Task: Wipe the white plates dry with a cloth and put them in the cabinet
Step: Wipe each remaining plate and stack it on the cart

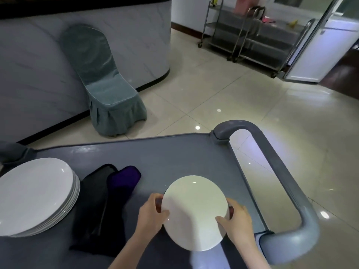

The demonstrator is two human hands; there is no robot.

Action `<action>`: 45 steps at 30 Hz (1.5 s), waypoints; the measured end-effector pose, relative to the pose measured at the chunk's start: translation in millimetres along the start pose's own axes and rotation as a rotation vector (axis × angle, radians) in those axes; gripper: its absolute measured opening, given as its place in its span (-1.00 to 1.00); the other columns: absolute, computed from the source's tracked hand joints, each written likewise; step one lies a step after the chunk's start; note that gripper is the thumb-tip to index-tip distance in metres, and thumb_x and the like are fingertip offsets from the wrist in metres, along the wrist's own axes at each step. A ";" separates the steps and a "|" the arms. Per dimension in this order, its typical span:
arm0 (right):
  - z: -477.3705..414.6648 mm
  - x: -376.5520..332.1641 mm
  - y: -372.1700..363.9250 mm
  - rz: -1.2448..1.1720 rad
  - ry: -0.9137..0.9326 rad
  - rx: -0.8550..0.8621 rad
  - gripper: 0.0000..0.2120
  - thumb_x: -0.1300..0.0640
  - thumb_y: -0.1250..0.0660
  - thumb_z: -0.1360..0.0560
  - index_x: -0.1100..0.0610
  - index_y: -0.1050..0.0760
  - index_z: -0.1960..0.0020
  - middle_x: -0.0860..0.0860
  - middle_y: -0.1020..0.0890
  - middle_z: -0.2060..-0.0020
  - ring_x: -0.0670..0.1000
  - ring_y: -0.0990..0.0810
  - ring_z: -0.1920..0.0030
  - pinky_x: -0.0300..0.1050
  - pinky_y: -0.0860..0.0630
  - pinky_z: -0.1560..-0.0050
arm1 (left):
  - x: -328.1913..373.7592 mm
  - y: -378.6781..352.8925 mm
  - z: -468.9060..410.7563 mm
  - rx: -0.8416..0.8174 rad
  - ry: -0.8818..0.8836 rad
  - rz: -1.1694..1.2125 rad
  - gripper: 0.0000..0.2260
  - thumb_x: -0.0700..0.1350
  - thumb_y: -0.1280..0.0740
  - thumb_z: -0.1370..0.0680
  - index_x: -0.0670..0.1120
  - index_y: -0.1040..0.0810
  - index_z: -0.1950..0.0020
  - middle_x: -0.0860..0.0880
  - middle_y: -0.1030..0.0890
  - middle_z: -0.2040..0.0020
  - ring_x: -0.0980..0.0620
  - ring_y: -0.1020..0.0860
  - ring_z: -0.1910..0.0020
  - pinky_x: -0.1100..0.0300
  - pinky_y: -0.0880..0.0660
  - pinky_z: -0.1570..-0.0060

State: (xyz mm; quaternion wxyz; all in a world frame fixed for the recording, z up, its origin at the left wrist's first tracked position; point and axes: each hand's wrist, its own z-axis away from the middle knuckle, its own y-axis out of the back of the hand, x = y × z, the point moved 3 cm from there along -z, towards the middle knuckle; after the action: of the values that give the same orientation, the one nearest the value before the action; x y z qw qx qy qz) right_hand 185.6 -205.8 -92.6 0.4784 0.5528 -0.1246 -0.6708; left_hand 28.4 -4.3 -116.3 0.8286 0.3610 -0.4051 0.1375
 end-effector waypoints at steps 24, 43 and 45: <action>6.4 -98.3 -76.8 -0.724 0.024 0.026 -0.60 0.25 -0.25 -0.62 -0.21 -0.53 -0.27 -0.16 -0.55 -0.31 -0.02 -0.55 -0.30 0.09 -0.45 -0.39 | -51.0 148.7 -15.2 0.424 -0.024 0.019 -0.74 -0.05 -0.52 -0.46 0.03 -0.59 -0.11 0.07 -0.61 0.04 0.14 -0.59 0.09 0.12 -0.53 -0.06; 16.2 -110.5 -94.9 -0.723 0.041 0.059 -0.62 0.29 -0.27 -0.61 -0.11 -0.55 -0.28 -0.14 -0.60 -0.21 -0.08 -0.57 -0.20 -0.16 -0.40 -0.21 | 6.9 153.9 -4.0 -0.314 -0.118 0.483 -0.56 -0.22 -0.24 -0.26 0.17 -0.69 0.02 0.07 -0.72 0.07 0.11 -0.65 0.12 0.34 -0.51 0.16; 15.4 -113.4 -94.6 -0.743 0.045 0.070 -0.62 0.30 -0.27 -0.61 -0.10 -0.55 -0.29 -0.10 -0.60 -0.21 -0.05 -0.58 -0.18 -0.13 -0.42 -0.22 | 8.7 144.8 8.2 -0.518 -0.156 0.299 -0.61 -0.14 -0.30 -0.28 0.26 -0.69 0.04 0.21 -0.70 0.00 0.25 -0.62 0.02 0.43 -0.48 0.03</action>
State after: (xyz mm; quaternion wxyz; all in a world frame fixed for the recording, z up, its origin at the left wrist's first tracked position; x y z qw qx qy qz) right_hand 116.8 -74.5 -82.3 0.1857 0.5910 0.0723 -0.7817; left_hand -46.2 90.9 -35.6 0.8302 0.0836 -0.5375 0.1219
